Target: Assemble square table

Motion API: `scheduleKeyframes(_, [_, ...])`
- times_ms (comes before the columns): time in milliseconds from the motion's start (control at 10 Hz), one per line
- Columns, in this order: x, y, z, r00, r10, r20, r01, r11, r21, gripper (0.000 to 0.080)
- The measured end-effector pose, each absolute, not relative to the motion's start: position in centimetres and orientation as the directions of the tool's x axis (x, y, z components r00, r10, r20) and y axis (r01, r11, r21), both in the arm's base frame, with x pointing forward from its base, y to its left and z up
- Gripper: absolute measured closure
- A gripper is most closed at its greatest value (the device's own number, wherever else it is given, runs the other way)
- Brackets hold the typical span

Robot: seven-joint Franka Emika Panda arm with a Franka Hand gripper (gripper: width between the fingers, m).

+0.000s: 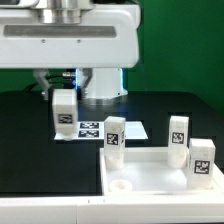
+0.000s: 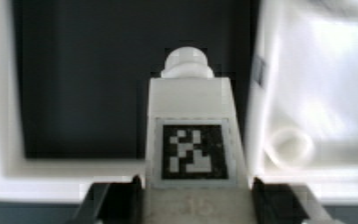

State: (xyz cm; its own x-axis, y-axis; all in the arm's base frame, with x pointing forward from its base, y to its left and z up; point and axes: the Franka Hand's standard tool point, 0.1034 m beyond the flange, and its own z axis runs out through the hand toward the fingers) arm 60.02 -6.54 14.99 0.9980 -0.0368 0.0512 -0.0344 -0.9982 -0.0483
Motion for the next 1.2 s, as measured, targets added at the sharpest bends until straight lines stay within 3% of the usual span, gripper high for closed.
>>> scheduleKeyframes(100, [61.3,-4.9,16.2,0.989,-0.098,0.108,-0.086,-0.990,-0.113,0.0514])
scheduleKeyframes(200, [62.1,-4.6,16.8,0.978,-0.101,0.182,-0.083,-0.991,-0.107,0.0514])
scheduleKeyframes(400, [62.1,-5.8,16.3,0.950,-0.098,0.295,-0.086,-0.995,-0.051,0.0514])
scheduleKeyframes(800, [62.1,-5.1,15.4,0.947,-0.105,0.304,-0.093,-0.994,-0.053,0.0514])
scheduleKeyframes(900, [62.2,-3.7,14.7,0.945,-0.118,0.305,-0.101,-0.992,-0.072,0.0514])
scheduleKeyframes(1200, [63.5,-1.9,13.8,0.910,-0.143,0.390,-0.131,-0.990,-0.057,0.0514])
